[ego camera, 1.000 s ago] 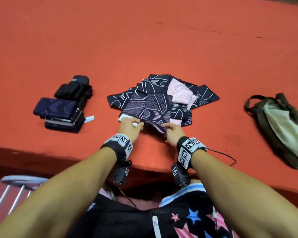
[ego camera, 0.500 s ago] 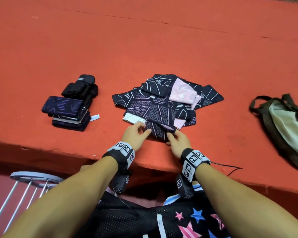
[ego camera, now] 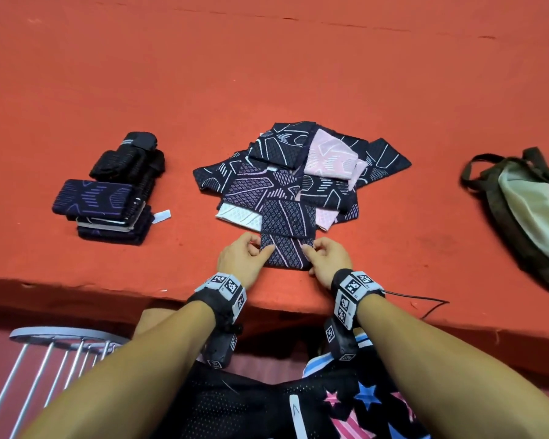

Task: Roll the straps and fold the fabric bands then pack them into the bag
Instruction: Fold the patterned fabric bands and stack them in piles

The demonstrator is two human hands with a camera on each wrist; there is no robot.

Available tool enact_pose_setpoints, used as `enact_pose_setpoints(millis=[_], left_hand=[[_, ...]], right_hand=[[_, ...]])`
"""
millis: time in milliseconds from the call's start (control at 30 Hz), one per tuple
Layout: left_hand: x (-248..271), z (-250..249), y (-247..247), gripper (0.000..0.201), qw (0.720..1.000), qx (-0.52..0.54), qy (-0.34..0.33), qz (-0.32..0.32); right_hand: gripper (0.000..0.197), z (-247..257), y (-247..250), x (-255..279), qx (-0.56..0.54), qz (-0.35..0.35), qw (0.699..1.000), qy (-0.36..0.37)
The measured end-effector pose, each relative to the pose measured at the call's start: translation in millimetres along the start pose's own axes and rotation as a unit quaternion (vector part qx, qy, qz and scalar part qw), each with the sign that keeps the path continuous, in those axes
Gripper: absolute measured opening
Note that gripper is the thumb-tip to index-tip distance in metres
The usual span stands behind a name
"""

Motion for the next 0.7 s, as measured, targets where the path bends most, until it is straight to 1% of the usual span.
enact_pose_setpoints(millis=[100, 167, 233, 300, 333, 467, 533, 600, 633, 700], left_hand=[[0, 1, -3, 0.029, 1.000, -0.018, -0.007, -0.010], [1, -1, -4, 0.028, 0.999, -0.033, -0.018, -0.011], [2, -4, -5, 0.020, 0.998, -0.048, -0.030, 0.000], [0, -4, -5, 0.010, 0.998, -0.055, -0.037, 0.015], [-1, -3, -5, 0.009, 0.997, -0.058, -0.036, 0.023], [-2, -3, -3, 0.024, 0.997, -0.062, -0.031, 0.045], [0, -5, 0, 0.043, 0.995, -0.062, -0.023, 0.068], [1, -6, 5, 0.064, 0.991, -0.081, -0.030, 0.101], [1, -6, 7, 0.068, 0.988, -0.096, -0.037, 0.118], [0, -6, 7, 0.066, 0.982, -0.124, -0.043, 0.134]], right_hand=[[0.019, -1, 1, 0, -0.001, -0.013, 1.000, -0.007], [0.020, -2, 1, -1, -0.016, -0.032, 0.999, 0.000], [0.022, -1, 0, -2, -0.005, -0.035, 0.999, 0.016], [0.017, -1, 1, -5, -0.003, -0.023, 1.000, 0.019], [0.013, -1, 1, -5, -0.006, -0.019, 1.000, 0.018], [0.006, 1, 2, -5, -0.021, -0.033, 0.999, 0.020], [0.002, 2, 3, -3, -0.023, -0.037, 0.999, 0.014], [0.012, 3, 4, -2, -0.022, -0.020, 0.999, 0.015], [0.021, 2, 5, -1, -0.020, -0.006, 1.000, 0.019], [0.043, 1, 6, 1, 0.010, 0.019, 0.999, 0.033]])
Point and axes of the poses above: each hand's wrist, its own x-axis away from the middle knuckle, its own y-axis out of the back of the hand, z = x × y, the point moved 1 cm from there along -x, towards the middle knuckle, and after that the axes turned 10 degrees about x, right-handed, at the moved point
